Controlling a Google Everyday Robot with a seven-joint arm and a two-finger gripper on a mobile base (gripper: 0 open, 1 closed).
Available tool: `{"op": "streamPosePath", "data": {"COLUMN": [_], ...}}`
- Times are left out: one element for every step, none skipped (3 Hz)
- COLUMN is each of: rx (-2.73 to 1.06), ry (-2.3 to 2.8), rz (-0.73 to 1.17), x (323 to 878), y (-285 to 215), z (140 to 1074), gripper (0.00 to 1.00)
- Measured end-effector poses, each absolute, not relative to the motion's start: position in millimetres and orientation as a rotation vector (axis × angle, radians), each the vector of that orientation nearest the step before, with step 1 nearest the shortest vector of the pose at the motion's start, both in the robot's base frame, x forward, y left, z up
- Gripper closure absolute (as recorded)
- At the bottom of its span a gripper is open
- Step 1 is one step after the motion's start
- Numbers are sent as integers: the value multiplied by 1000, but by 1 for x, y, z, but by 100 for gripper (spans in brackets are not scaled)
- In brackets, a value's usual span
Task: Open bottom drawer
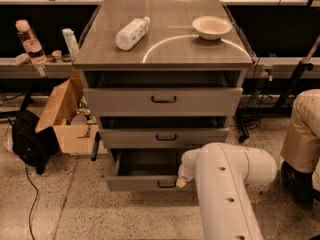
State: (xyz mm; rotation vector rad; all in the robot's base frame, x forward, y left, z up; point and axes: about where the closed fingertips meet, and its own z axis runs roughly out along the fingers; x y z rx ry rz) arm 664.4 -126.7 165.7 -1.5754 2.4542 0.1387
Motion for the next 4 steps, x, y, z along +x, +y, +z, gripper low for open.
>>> {"op": "streamPosePath", "data": {"rx": [-1571, -1568, -1562, -1555], "ry": [2453, 2452, 2449, 2447], "rz": [136, 133, 130, 125], "x": [663, 661, 660, 659], "y": [-127, -128, -128, -129], "z": [166, 167, 170, 173], "gripper": [100, 100, 81, 50]}}
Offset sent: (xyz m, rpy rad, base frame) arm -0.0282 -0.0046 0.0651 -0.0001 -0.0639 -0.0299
